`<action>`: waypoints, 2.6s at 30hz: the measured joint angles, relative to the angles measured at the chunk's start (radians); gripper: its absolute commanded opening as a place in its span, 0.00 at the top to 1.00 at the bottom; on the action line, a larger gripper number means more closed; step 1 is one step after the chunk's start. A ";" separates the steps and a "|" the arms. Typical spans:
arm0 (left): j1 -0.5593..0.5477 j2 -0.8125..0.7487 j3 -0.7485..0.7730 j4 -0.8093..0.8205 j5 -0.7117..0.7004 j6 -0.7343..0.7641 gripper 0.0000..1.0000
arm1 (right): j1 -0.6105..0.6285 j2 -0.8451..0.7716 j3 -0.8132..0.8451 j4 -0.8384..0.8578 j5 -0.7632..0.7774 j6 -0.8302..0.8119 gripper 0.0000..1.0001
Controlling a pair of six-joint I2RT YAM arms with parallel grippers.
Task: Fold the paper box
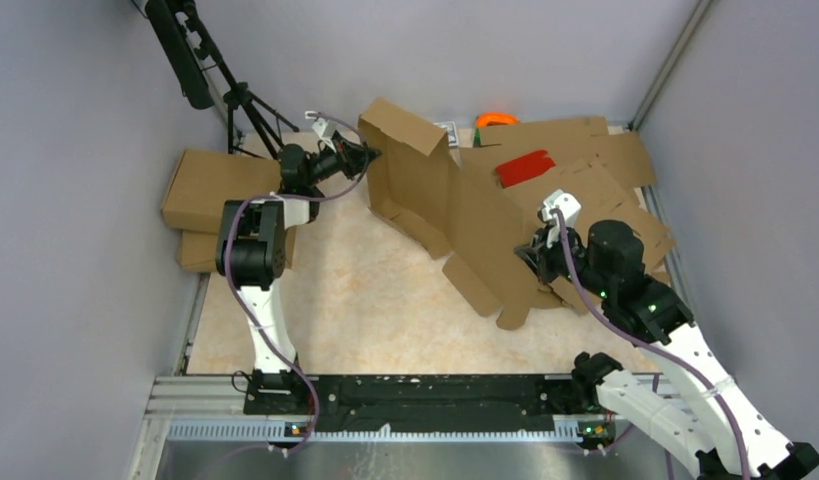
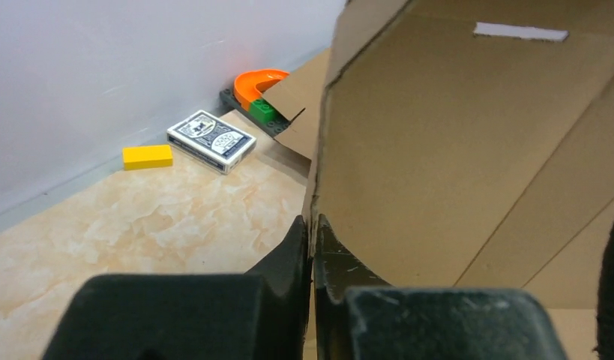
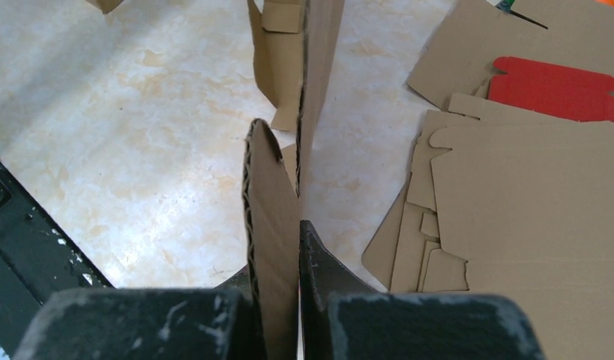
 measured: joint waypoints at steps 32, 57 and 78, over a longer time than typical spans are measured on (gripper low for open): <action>-0.323 -0.879 -0.763 -0.346 -0.882 0.205 1.00 | 0.000 -0.063 -0.009 0.043 -0.148 0.339 1.00; -0.399 -0.948 -1.000 -0.061 -0.849 0.274 1.00 | 0.000 -0.021 -0.007 -0.098 0.190 0.393 0.33; -0.412 -0.957 -0.997 -0.085 -0.685 0.460 1.00 | 0.000 -0.142 0.102 -0.240 0.582 0.377 0.05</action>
